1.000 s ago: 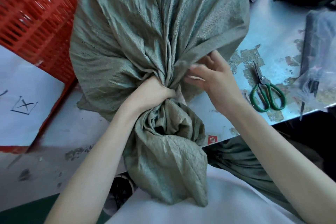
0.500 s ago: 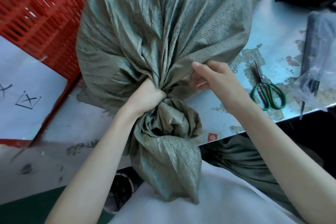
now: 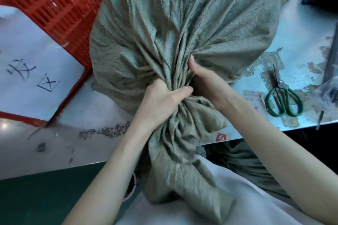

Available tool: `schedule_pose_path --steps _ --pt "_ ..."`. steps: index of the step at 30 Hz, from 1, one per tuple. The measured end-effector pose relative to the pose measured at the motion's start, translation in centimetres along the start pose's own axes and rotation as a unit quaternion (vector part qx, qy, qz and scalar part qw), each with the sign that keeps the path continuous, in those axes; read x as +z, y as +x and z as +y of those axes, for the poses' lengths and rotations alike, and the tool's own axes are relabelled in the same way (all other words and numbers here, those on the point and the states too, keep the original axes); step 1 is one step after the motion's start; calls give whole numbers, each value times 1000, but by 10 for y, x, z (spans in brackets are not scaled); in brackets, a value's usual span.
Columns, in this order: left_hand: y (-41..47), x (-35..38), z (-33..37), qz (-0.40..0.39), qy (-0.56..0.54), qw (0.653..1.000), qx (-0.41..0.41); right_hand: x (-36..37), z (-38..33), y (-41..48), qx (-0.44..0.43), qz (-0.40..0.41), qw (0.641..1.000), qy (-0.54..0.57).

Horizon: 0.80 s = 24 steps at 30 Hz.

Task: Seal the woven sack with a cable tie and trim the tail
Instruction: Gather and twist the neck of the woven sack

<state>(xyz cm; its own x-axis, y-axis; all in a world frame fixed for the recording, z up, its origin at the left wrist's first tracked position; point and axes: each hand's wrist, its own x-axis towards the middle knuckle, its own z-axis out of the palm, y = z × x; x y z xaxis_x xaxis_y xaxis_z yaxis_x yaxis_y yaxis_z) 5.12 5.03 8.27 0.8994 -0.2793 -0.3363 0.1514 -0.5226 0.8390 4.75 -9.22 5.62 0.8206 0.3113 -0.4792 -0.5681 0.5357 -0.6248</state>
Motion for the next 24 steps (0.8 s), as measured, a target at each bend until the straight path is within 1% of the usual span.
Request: schedule_pose_path --steps 1,3,5,7,9,12,14,15,19,21,22,24 --pt "-4 2 0 10 14 1000 -9 2 -3 -3 -16 -3 1000 22" --pt "-10 5 -7 27 48 998 -33 4 -6 -4 -55 17 998 38" --pt "-13 5 -15 15 33 998 -50 4 -6 -3 -78 51 994 52" --pt "-12 6 -22 -1 -19 998 -67 8 -8 -3 -72 82 992 65" --pt "-10 8 -28 -15 -82 992 -93 12 -13 -3 -62 94 990 90" --pt "-5 18 -31 -46 -201 972 -109 17 -18 -4 -72 102 985 117" --pt "-1 24 -28 -75 -249 960 -106 14 -19 -4 -78 106 985 112" --pt "0 27 -26 -79 -259 958 -96 11 -21 -6 -81 106 986 101" --pt "4 32 -19 -53 -245 967 -50 -2 -29 -19 -86 105 990 32" --pt "4 31 -20 -45 -233 970 -46 -13 -25 -27 -92 136 986 -19" --pt "3 30 -23 -44 -227 972 -42 -16 -22 -33 -99 166 979 -64" --pt "1 27 -27 -56 -219 974 -33 -23 -16 -44 -98 220 948 -210"
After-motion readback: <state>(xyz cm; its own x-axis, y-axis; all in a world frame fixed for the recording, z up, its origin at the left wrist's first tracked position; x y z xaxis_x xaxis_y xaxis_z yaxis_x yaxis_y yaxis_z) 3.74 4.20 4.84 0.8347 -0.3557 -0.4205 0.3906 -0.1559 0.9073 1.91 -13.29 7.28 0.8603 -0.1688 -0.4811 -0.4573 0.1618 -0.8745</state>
